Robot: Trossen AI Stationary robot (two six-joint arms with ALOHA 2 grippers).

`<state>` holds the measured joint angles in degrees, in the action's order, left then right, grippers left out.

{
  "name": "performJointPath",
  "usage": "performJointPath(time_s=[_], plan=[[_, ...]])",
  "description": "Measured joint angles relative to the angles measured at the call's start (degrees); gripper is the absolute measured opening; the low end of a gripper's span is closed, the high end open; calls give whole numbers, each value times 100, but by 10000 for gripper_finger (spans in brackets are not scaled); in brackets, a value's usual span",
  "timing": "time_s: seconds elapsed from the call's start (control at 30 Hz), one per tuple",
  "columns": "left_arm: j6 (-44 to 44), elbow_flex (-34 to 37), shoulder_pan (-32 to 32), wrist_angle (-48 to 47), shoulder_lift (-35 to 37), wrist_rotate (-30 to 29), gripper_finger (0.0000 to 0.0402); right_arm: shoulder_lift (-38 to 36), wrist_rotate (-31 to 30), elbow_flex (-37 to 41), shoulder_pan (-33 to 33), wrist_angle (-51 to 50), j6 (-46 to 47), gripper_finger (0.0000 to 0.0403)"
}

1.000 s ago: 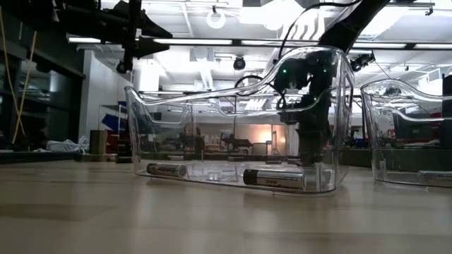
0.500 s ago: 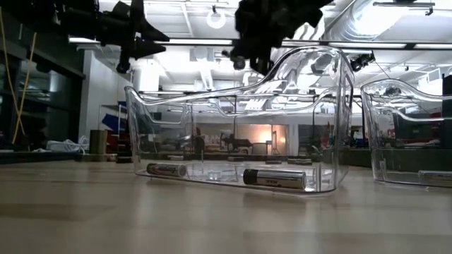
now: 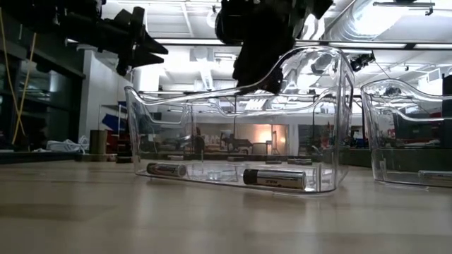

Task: Sort batteries
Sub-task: Put the silver battery into the left transparent bin

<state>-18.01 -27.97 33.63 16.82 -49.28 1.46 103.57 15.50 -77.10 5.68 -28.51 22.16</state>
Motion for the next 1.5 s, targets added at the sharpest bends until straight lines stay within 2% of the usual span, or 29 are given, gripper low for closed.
performJointPath(time_s=[0.13,0.23,0.4,0.53,0.6,0.7,0.8,1.07,1.17,1.33,1.5], plan=[[-356,0,-46,6,-1,81,142,-137,-327,-28,3,-192,-323,191],[-729,0,-129,8,0,225,142,-225,-359,-316,-130,-911,-300,214],[-1327,0,-364,15,0,401,142,-470,-938,-804,-250,-2257,-638,210],[-1854,0,-706,21,0,402,142,-838,-1558,-820,-235,-2801,-873,193],[-1947,0,-916,21,0,401,142,-1033,-1654,-709,-225,-2928,-831,185],[-1987,0,-1232,17,0,371,142,-1355,-1582,-424,-130,-2954,-447,176],[-1866,0,-1455,10,0,323,142,-1677,-1212,-7,149,-3028,85,172],[-1442,0,-1581,-30,0,286,142,-2267,-408,1357,1427,-2959,2588,172],[-1337,0,-1557,-36,0,288,142,-2315,-437,1554,1819,-2784,3222,172],[-756,0,-1542,-92,0,288,142,-2189,-1214,1961,2024,-2104,3432,172],[-602,0,-1542,-227,0,293,142,-1805,-1110,2471,1950,-1839,3038,172]])
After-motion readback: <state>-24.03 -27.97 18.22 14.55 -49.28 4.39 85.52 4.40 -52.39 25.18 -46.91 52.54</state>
